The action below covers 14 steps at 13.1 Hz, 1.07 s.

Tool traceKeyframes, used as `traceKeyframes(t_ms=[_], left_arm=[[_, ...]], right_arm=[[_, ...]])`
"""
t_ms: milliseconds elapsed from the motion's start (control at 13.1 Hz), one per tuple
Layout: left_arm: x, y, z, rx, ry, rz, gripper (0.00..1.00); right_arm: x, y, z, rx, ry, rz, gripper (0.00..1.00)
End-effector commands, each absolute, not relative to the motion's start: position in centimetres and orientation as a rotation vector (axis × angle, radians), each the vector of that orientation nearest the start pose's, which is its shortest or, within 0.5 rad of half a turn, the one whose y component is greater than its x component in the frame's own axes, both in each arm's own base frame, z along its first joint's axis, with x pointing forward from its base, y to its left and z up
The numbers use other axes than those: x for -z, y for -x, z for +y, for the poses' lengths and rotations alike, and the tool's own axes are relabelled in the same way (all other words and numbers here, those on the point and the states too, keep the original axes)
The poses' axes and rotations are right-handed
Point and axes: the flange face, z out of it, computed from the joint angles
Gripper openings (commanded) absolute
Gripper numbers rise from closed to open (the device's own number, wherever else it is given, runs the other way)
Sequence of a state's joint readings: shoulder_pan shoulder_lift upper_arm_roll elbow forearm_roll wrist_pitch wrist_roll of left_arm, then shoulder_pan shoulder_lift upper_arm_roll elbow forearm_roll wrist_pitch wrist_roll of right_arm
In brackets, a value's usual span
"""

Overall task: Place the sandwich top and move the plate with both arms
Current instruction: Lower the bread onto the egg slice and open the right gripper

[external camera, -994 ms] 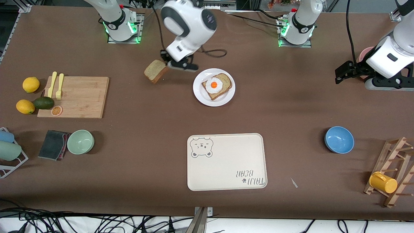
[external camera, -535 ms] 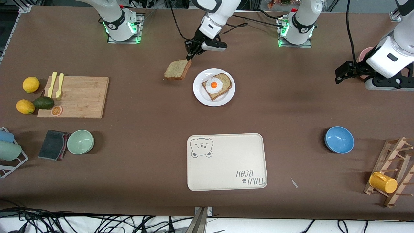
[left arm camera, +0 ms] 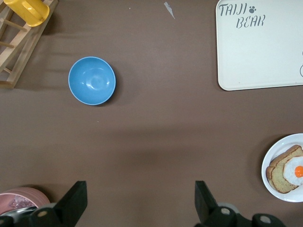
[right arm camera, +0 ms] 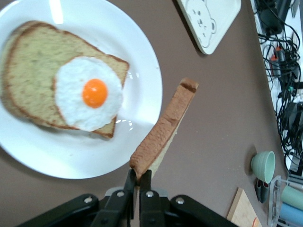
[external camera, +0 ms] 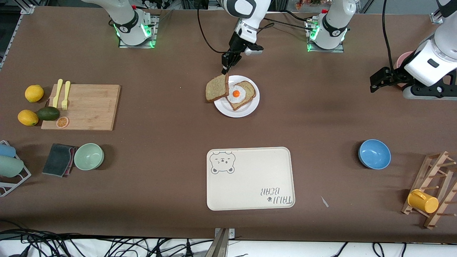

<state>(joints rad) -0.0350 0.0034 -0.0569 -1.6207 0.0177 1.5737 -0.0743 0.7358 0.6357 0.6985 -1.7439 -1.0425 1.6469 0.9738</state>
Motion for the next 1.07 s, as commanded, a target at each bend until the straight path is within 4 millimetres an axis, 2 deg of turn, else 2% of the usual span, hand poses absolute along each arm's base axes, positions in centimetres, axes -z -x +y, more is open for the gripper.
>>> traceKeyframes(t_ms=[0, 153, 229, 688, 764, 841, 917, 994], left_arm=[[-60.5, -55.3, -4.7, -0.083, 3.143, 0.048, 1.00], [-60.5, -55.3, -4.8, -0.083, 3.143, 0.053, 1.00], [-60.5, -55.3, -4.8, -0.083, 3.143, 0.053, 1.00], [-60.5, -55.3, -4.8, -0.083, 3.143, 0.053, 1.00], [-60.5, -55.3, -4.8, -0.083, 3.143, 0.051, 1.00], [-60.5, -55.3, -4.8, -0.083, 3.143, 0.053, 1.00], [-60.5, -55.3, -4.8, -0.083, 3.143, 0.051, 1.00], [-60.5, -55.3, -4.8, -0.083, 3.143, 0.051, 1.00]], right_arm=[[-26.7, -17.4, 60.2, -0.506, -2.150, 1.142, 0.00], [-26.7, -15.3, 60.8, -0.513, -2.105, 1.207, 0.00], [-26.8, -15.0, 61.1, -0.535, -2.062, 1.252, 0.00], [-24.3, -15.8, 61.7, -0.635, -1.930, 1.338, 0.00], [-24.2, -16.6, 61.7, -0.646, -1.929, 1.329, 0.00], [-23.7, -18.6, 61.2, -0.644, -1.925, 1.304, 0.00], [-23.7, -19.8, 61.4, -0.654, -1.935, 1.301, 0.00], [-23.4, -20.4, 61.5, -0.659, -1.937, 1.314, 0.00]])
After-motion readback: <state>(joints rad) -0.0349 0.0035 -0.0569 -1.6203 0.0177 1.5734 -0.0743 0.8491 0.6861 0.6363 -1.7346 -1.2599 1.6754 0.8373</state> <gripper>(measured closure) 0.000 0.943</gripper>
